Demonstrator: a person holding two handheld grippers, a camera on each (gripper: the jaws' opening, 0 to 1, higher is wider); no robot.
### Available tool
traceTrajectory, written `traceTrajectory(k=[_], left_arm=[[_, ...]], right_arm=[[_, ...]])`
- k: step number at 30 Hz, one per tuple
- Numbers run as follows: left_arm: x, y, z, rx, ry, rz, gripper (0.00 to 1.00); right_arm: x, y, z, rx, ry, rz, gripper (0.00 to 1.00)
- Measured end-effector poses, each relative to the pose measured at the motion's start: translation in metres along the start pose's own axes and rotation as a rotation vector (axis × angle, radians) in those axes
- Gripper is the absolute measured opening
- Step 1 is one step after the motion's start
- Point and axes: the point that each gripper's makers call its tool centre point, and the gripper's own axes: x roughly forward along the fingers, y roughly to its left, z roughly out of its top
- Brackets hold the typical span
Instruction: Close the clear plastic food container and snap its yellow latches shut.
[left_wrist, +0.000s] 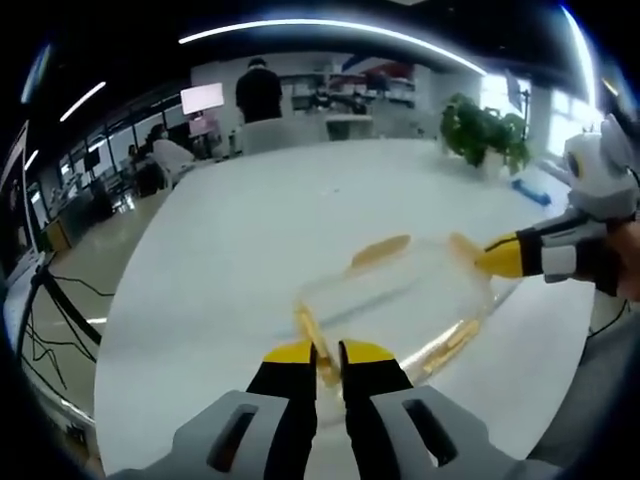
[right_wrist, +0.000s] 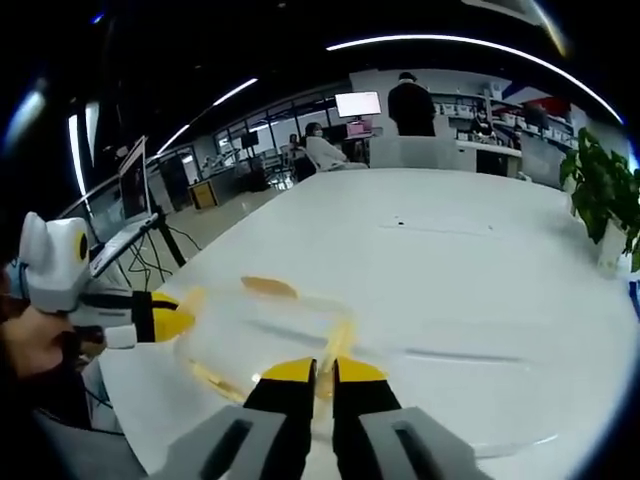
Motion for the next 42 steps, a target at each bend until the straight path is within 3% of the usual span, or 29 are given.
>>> traceTrajectory(k=[42], left_arm=[[0.014, -0.045, 0.020, 0.062, -0.001, -0.064, 0.07]], right_arm=[[-0.023, -0.045, 0.007, 0.046, -0.021, -0.061, 0.01]])
